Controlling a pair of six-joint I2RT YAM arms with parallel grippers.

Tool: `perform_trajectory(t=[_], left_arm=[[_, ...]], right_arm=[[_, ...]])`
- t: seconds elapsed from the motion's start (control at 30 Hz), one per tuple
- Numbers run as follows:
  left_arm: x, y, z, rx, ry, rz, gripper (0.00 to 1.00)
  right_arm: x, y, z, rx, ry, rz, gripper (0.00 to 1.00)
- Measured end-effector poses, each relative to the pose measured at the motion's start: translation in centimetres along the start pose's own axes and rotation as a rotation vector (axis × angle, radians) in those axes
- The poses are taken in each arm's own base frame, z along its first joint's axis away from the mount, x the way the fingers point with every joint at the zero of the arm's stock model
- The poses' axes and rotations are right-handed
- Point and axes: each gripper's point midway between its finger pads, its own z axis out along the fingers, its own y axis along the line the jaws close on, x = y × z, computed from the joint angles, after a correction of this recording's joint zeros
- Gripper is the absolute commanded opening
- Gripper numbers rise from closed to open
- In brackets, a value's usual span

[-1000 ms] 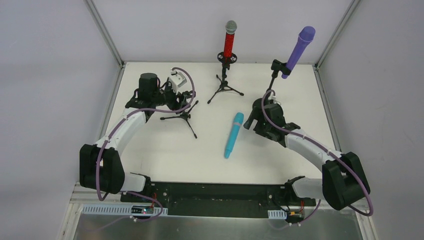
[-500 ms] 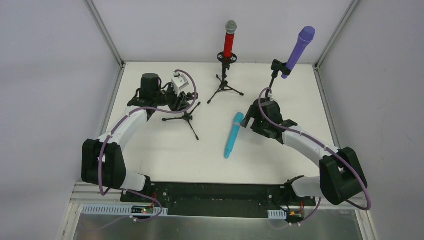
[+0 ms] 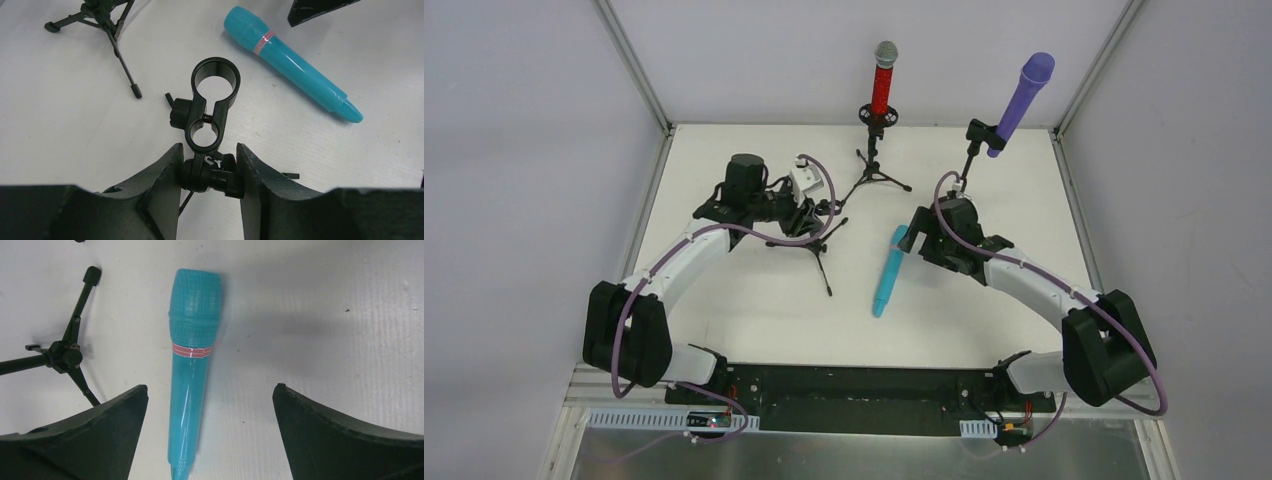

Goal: Attach the microphones to the stand

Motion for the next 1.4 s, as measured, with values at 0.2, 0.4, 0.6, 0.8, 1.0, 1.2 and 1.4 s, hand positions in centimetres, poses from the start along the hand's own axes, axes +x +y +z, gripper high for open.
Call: perform_trajectory(t=[0.2,0.4,0.6,0.8,1.0,1.2,1.4], left_arm=[[-0.7,-2.3,1.3,0.029,0.012,0.043,0.0],[-1.3,-4.2,2.3,0.061,0.012,0.071,0.0],[-1.4,-4.4,2.5,0.065,0.011,0.062,0.32],[-1.0,-4.5,2.6,0.073,0.006,0.09,0.79],[-0.6,-4.9,2.2,0.071,-0.003,0.119,0.99],[-2.5,-4.9,1.1,0.031,-0.091,0.18,0.99],[-5.0,-4.8,-0.4,-0.033,-0.212,0.216,0.99]], right_arm=[[0.3,1.5,0.4,-0.016,0.012,-0.023,0.99],[0.4,2.0,1.0,-0.007,0.025,-0.018,0.99],[1.2,1.9,1.8,0.013,0.052,-0.027,0.99],[1.8,1.7,2.2,0.029,0.069,-0.037,0.99],[2.0,1.7,2.5,0.039,0.074,-0.046,0.99],[2.1,1.9,2.8,0.042,0.082,-0.054,0.99],[2.0,2.2,2.8,0.039,0.081,-0.061,0.99]])
